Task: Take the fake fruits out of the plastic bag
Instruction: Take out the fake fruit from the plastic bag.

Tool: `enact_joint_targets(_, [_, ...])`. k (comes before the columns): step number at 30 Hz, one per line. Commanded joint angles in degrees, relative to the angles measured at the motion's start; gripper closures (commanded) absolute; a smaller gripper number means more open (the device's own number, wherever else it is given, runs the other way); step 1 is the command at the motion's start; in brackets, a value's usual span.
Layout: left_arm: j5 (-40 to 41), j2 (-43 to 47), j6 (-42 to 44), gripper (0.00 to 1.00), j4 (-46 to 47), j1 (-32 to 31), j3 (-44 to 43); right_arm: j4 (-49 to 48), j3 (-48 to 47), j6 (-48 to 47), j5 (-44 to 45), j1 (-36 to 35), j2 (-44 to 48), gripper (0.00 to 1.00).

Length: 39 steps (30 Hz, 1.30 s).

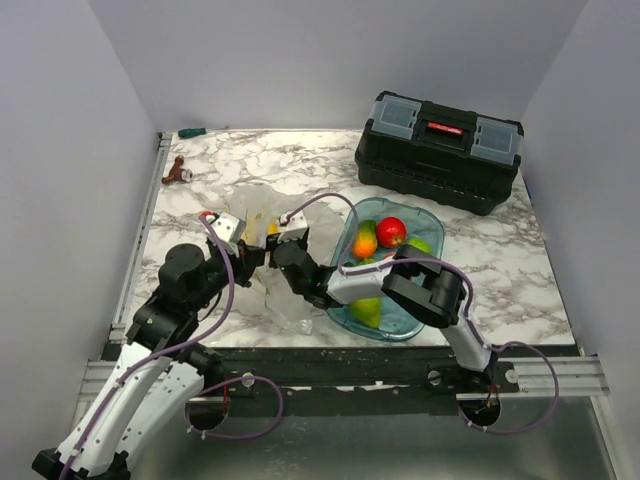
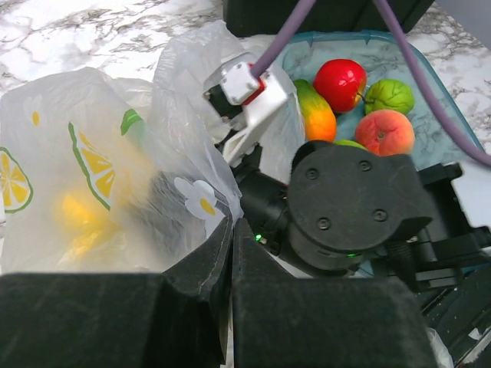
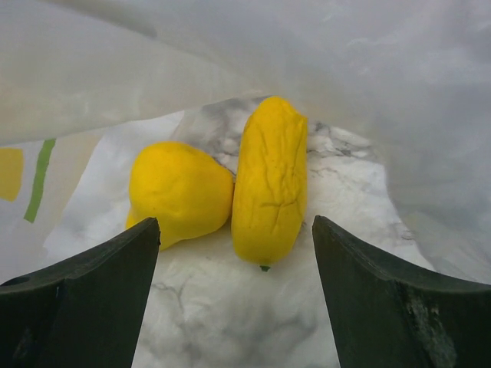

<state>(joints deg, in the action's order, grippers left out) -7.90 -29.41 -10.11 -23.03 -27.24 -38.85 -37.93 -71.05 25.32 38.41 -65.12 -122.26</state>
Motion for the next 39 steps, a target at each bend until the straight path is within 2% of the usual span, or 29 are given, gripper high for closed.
enact_joint_targets(1, [-3.9, -1.0, -0.3, 1.00, 1.9, -0.3, -0.7, -2.1, -4.9, -1.7, -3.3, 0.5, -5.5, 0.17])
enact_joint_targets(7, [-6.0, -1.8, -0.6, 1.00, 2.1, -0.6, -0.7, 3.2, -13.4, -1.5, -2.3, 0.9, -12.5, 0.18])
enact_joint_targets(14, [-5.1, -0.5, -0.5, 1.00, 1.9, -0.9, -0.3, 7.3, -15.0, 0.0, -1.4, 1.8, -14.3, 0.35])
enact_joint_targets(19, [-4.8, -0.1, -0.6, 1.00, 1.8, -0.8, -0.4, 8.6, -14.2, -0.5, -1.3, 2.1, -13.4, 0.52])
enact_joint_targets(21, [-4.1, -0.1, -0.7, 1.00, 1.6, -0.9, -0.4, 9.3, -13.6, -0.9, -1.6, 2.1, -12.0, 0.63])
enact_joint_targets(25, [-2.5, -0.2, -0.8, 1.00, 1.1, -0.9, -0.6, 9.7, -10.1, -1.0, -2.2, 2.1, -6.4, 0.77])
enact_joint_targets(30, [-1.4, -0.7, -0.8, 1.00, 0.8, -0.9, -1.0, 9.3, -4.4, -0.4, -4.4, 2.1, 1.5, 0.86])
enact_joint_targets(39, [0.7, -0.5, -0.6, 1.00, 0.5, -0.9, -0.9, 10.7, 4.3, 3.9, -10.9, 2.0, 11.2, 0.93])
